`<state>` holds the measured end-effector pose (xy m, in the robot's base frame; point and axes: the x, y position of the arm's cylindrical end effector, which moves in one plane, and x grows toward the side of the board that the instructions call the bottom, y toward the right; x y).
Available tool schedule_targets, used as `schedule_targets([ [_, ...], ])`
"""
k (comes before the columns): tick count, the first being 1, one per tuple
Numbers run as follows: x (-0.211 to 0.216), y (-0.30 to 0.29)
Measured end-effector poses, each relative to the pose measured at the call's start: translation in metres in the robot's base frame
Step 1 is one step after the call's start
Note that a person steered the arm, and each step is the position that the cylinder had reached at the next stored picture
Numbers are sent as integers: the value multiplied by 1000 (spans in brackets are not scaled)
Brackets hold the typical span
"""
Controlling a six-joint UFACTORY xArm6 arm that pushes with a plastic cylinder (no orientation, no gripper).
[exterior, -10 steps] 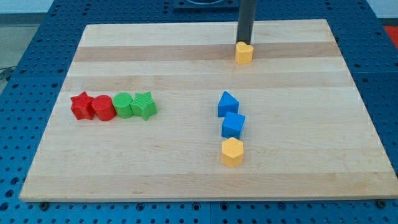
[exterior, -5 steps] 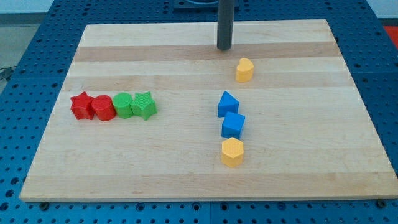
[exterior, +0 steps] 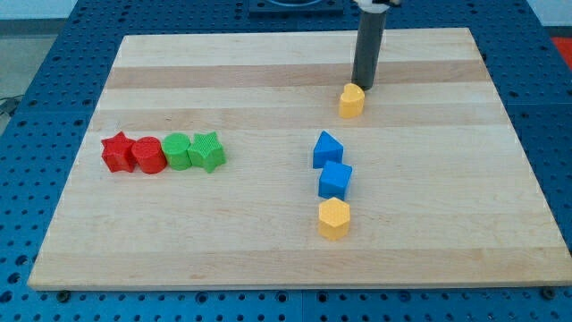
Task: Push yellow heart above blue triangle
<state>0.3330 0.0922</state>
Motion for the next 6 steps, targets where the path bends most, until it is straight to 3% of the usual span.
schedule_targets([
  [2,30,-19],
  [6,38,-33],
])
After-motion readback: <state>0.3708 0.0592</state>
